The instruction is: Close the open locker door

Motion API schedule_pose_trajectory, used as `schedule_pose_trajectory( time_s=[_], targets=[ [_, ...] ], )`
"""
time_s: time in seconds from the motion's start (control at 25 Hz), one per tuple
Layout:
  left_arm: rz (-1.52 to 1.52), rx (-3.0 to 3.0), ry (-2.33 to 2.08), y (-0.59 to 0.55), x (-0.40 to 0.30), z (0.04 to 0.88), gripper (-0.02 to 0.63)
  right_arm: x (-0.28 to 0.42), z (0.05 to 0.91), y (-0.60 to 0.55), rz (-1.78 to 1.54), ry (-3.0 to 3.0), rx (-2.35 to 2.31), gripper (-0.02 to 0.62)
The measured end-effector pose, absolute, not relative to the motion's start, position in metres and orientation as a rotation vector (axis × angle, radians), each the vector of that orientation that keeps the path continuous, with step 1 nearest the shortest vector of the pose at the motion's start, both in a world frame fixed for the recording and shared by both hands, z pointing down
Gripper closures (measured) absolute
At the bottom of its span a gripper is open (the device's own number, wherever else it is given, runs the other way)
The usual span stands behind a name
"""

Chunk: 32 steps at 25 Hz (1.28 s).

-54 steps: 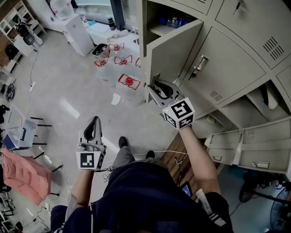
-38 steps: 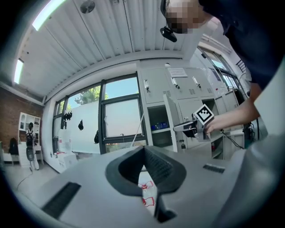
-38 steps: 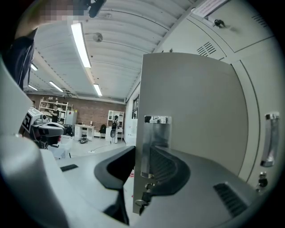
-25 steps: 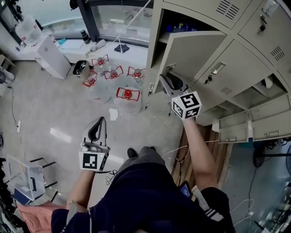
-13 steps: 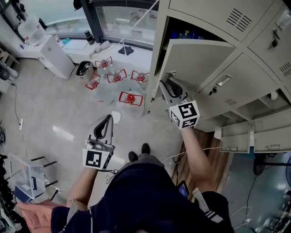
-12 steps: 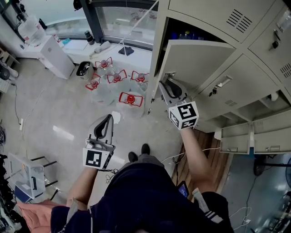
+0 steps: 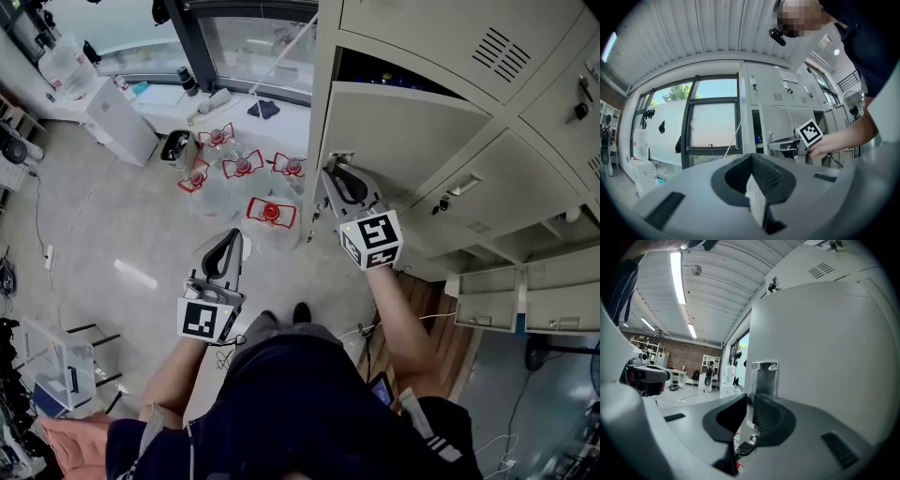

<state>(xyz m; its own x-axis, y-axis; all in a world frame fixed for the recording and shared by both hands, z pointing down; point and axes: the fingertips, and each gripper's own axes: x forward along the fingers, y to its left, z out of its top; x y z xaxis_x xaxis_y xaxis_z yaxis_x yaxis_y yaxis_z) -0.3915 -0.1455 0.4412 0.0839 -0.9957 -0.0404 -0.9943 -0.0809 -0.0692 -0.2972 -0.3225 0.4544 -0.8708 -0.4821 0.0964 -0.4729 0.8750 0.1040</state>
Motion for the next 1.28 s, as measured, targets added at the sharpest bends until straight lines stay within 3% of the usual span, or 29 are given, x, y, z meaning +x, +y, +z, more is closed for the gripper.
schedule_pose_trajectory(
  time_s=[1.28],
  targets=[
    [0.010,-2.638,1.512,-0.235,-0.441,0.435,0.601,-0.321,0.454,-0.395,-0.165,-2.672,1.338,0.560]
  ],
)
